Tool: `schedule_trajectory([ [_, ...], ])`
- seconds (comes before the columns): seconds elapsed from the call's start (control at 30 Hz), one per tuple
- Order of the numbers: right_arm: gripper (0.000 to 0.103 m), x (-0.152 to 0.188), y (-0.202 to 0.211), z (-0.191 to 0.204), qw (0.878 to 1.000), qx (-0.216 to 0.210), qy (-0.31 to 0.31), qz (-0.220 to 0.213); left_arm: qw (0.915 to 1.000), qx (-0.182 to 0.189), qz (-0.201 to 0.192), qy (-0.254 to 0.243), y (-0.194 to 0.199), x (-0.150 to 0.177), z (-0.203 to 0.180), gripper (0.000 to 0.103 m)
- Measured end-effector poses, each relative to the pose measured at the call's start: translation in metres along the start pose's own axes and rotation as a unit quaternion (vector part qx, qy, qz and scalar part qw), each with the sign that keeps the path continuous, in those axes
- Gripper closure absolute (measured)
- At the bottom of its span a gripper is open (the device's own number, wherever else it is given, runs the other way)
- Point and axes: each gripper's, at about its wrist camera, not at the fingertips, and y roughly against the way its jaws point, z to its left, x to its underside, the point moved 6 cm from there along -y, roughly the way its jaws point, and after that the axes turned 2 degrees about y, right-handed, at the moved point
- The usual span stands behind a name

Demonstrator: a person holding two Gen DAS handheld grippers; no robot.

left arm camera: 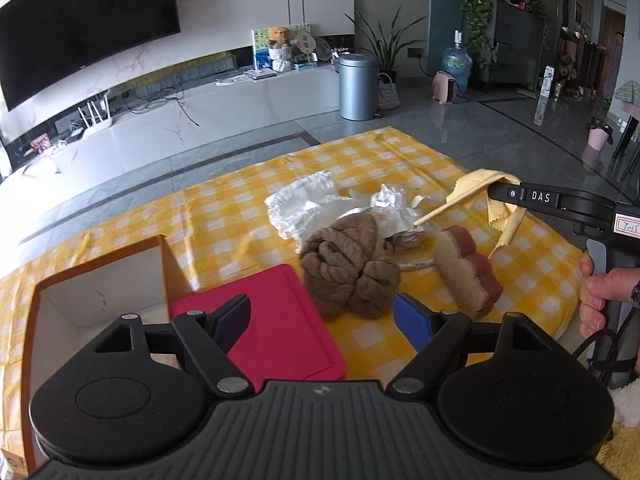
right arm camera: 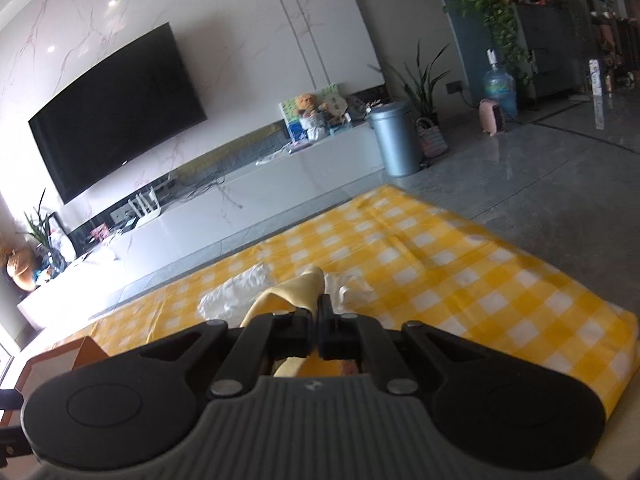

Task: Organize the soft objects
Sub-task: 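Reach the left tool to the red-brown bear sponge and close on it while the right tool holds the cloth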

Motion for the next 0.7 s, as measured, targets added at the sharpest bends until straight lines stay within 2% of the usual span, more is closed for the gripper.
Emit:
schedule_trajectory([
  [0.13,0.103,-0.015,0.032,-0.014,0.997,0.051,0.034,-0.041,0.9981,0.036,0.045,0.022,-0.022,-0.009,-0.032,0.008],
  [0.27,0.103,-0.011,0.039,-0.040,0.991,0.121,0.052,-0.029,0.9935,0.093,0.066,0.007,-0.054,-0.018,-0.067,0.008],
  [0.4,0.103,-0.001,0.033,-0.064,0.991,0.132,0.029,-0.011,0.9920,0.071,0.093,-0.046,-0.088,-0.024,-0.100,0.008],
  [0.5,0.103,0.002,0.032,-0.075,0.990,0.142,0.017,-0.007,0.9910,0.045,0.106,-0.069,-0.111,-0.029,-0.116,0.008],
  [0.6,0.103,0.003,0.033,-0.080,0.989,0.149,0.011,-0.009,0.9873,0.031,0.135,-0.077,-0.133,-0.029,-0.125,0.008],
  [0.7,0.103,0.006,0.033,-0.081,0.988,0.151,0.007,-0.007,0.9847,0.017,0.161,-0.063,-0.155,-0.029,-0.130,0.008],
])
